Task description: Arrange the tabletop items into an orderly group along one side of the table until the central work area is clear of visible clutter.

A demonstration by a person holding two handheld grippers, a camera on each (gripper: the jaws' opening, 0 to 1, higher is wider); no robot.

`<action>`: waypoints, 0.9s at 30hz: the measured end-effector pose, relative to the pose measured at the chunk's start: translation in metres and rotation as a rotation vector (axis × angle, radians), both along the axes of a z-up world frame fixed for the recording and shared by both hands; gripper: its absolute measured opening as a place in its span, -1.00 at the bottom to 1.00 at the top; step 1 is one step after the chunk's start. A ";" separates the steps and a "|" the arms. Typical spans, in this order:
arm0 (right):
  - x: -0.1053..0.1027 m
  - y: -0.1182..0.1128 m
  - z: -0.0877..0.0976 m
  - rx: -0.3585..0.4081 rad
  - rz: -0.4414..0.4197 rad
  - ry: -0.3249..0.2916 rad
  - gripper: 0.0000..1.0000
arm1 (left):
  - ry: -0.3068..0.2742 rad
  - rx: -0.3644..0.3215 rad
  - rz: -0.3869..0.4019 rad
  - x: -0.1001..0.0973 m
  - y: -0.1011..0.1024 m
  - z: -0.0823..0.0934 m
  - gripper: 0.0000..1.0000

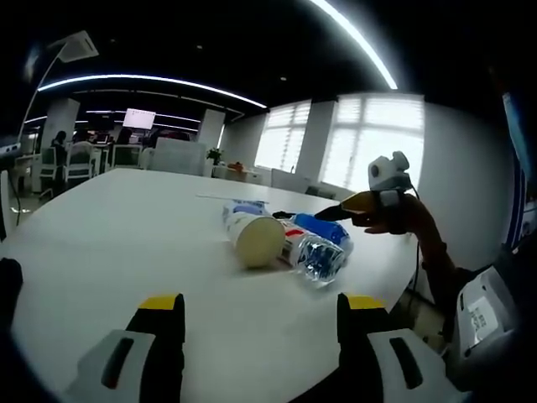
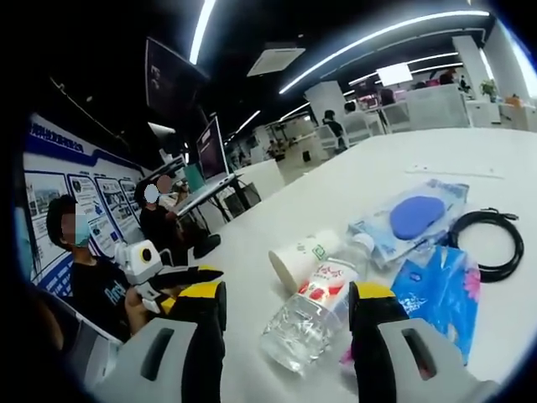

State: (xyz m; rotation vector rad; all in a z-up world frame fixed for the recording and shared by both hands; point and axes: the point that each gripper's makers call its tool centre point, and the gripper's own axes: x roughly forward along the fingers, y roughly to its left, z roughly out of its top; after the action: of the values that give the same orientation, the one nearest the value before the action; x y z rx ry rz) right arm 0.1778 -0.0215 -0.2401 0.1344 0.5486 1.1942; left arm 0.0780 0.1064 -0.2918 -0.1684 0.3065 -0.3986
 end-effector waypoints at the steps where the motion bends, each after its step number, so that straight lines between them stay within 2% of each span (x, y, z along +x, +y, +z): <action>1: 0.000 0.000 0.000 0.001 0.000 0.003 0.13 | 0.000 0.000 0.000 0.000 0.000 0.000 0.46; 27: 0.008 0.003 -0.009 0.011 -0.018 0.061 0.12 | 0.008 -0.004 0.004 0.000 0.003 -0.004 0.46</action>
State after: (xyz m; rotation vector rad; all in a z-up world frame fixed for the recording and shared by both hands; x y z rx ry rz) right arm 0.1862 -0.0186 -0.2487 0.1858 0.5930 1.1787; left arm 0.0784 0.1090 -0.2960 -0.1747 0.3134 -0.3949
